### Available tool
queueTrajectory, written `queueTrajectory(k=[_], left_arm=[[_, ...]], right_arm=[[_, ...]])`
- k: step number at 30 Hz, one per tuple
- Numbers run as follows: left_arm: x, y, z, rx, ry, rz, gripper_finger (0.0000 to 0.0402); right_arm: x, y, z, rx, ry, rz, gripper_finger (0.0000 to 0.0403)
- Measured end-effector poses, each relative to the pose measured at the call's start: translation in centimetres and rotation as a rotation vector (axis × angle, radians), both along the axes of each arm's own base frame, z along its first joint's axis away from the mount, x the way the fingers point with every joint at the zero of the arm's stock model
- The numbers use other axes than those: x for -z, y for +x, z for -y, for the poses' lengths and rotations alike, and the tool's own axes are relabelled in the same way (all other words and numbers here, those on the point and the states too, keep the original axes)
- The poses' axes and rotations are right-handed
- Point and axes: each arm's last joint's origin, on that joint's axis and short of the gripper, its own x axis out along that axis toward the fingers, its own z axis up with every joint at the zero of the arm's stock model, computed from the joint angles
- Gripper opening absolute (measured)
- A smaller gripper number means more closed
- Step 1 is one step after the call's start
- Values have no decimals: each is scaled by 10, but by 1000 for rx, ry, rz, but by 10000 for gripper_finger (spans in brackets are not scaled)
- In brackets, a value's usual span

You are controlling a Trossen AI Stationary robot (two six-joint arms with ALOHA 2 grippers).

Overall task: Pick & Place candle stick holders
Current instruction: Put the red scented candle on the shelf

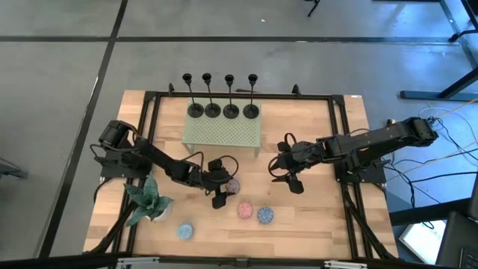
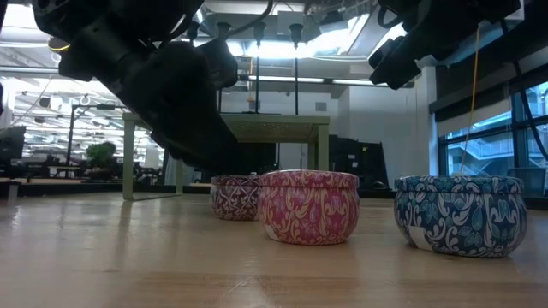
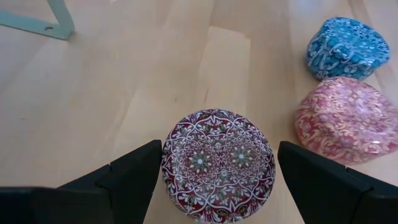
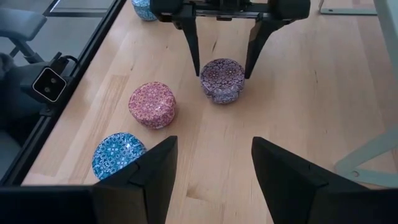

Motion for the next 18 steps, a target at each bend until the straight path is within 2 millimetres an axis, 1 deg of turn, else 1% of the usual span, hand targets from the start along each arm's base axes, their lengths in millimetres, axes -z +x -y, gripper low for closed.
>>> queueTrajectory(k=[8,18], left_arm=[[0,0,1,43,-18,-6,318],[-1,3,-8,15,-14,6,318]], right_arm=[[0,0,0,-1,1,0,211],[0,0,0,-1,0,0,211]])
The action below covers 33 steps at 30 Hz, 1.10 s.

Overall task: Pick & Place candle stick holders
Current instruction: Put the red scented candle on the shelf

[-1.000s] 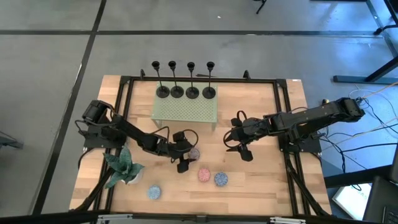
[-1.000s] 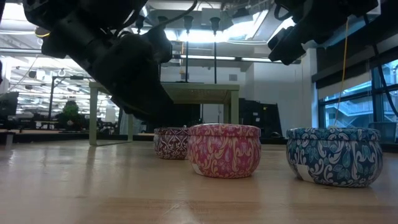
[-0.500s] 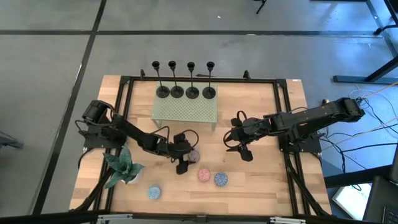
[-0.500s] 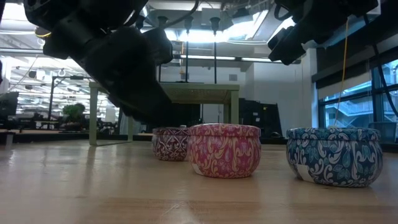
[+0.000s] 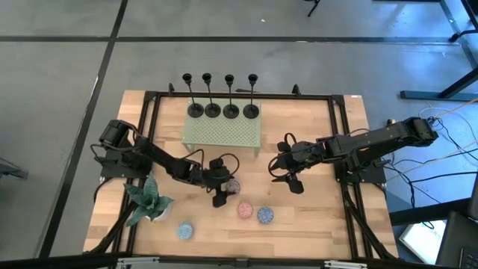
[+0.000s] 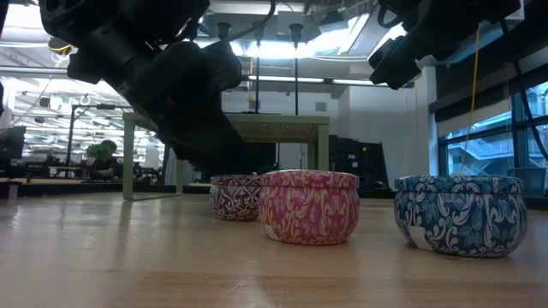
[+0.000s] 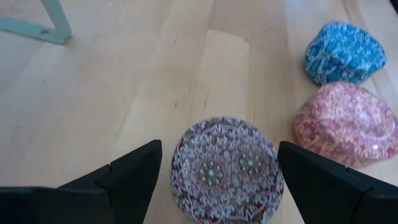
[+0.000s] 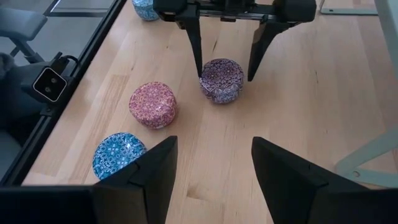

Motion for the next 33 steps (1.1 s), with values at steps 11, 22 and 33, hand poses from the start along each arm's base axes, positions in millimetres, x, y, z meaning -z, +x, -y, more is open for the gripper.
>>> queueTrajectory(k=[11,22,33], left_arm=[[-2,1,0,-2,-6,19,318],[-1,2,-2,31,-41,10,331],[-1,2,-2,50,-10,10,349]], right_arm=[[0,0,0,-44,-55,18,211],[0,0,0,-45,-57,19,211],[0,0,0,-45,-56,19,211]])
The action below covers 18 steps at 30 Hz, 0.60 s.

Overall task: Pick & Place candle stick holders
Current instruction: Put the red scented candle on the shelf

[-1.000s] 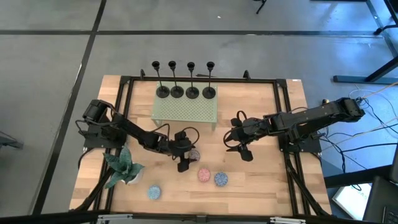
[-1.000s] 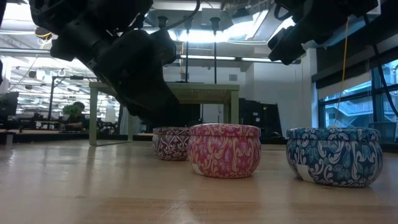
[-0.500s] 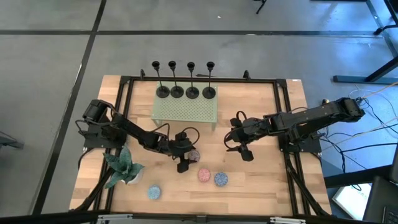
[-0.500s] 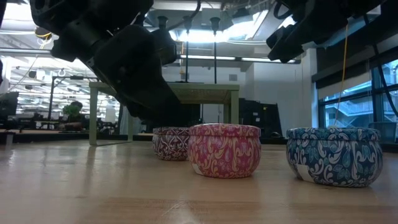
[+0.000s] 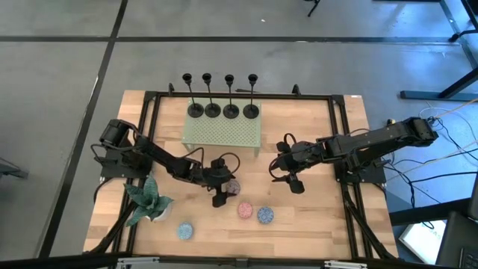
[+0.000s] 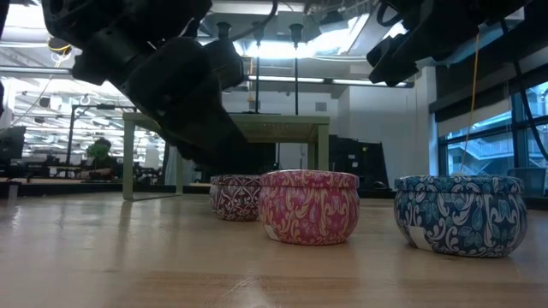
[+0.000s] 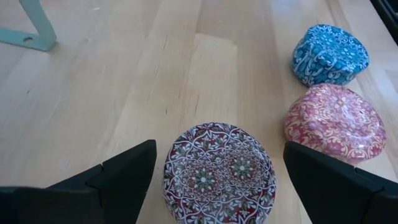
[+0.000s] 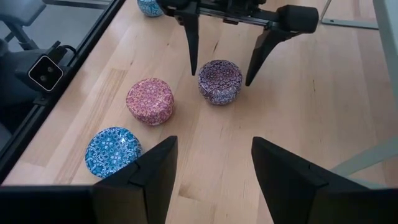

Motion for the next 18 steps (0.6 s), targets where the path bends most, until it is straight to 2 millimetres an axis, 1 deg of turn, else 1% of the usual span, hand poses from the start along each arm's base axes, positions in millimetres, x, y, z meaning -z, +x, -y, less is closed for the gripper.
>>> queueTrajectory(k=[3,7,12,15,18], left_arm=[[0,0,1,17,24,1,349],[1,0,2,22,14,-3,349],[16,0,5,46,15,-48,349],[25,0,6,59,47,-76,349],[28,0,5,35,81,-77,349]], right_arm=[[0,0,0,0,0,0,211],[0,0,0,0,0,0,211],[0,0,0,0,0,0,211],[0,0,0,0,0,0,211],[0,0,0,0,0,0,211]])
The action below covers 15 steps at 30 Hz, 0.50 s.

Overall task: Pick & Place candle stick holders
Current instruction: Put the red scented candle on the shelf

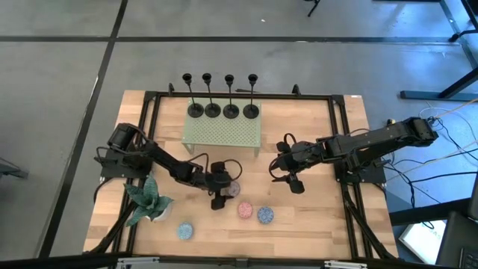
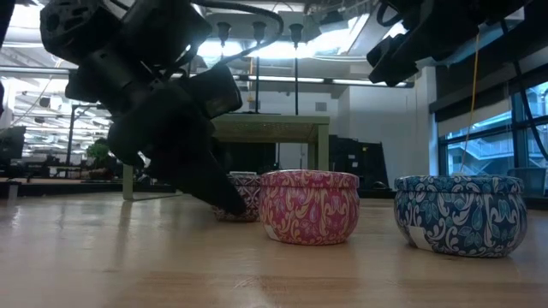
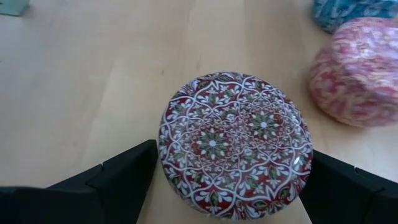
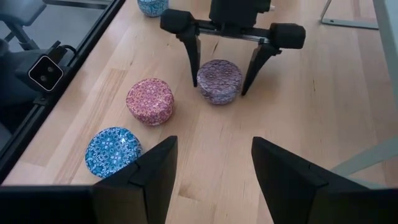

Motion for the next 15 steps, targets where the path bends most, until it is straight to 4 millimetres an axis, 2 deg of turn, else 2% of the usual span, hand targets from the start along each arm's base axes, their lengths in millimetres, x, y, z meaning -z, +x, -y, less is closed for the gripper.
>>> queueTrajectory(k=[4,11,15], left_arm=[[-1,0,0,-5,2,7,340],[-4,3,1,11,-6,51,299],[-9,3,1,7,-8,70,297]], right_arm=[[0,0,0,0,0,0,211],[0,0,0,0,-1,0,211],[0,0,0,0,-1,0,211]])
